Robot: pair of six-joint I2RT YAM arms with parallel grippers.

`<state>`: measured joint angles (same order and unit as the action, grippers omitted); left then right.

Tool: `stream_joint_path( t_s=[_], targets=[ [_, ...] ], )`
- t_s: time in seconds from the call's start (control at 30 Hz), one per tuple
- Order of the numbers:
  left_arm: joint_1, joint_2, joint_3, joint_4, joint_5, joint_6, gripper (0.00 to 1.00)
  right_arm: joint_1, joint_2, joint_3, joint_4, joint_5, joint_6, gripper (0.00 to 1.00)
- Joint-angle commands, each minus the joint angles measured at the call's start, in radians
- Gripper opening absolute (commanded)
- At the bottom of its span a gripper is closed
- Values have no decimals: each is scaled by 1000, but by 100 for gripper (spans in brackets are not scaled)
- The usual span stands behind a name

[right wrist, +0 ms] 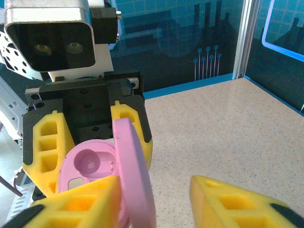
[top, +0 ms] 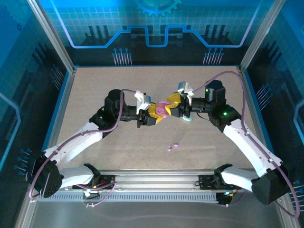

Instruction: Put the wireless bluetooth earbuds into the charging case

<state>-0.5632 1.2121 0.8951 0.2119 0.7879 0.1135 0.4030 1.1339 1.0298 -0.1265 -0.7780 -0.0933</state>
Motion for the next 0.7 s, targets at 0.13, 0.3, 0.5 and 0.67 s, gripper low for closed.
stream_joint_path(
  t_s=[0.13, 0.3, 0.5, 0.67],
  targets=[
    [-11, 12, 15, 47, 49, -10, 33, 8, 21, 52, -16, -10, -37, 30],
    [-12, 17, 15, 56, 49, -22, 41, 17, 27, 64, -25, -21, -49, 20],
    [-14, 31, 18, 84, 27, -65, 53, 33, 21, 60, -32, 21, -71, 18],
    [-18, 38, 21, 83, 27, -74, 54, 39, 17, 54, -28, 46, -77, 18]
  ],
)
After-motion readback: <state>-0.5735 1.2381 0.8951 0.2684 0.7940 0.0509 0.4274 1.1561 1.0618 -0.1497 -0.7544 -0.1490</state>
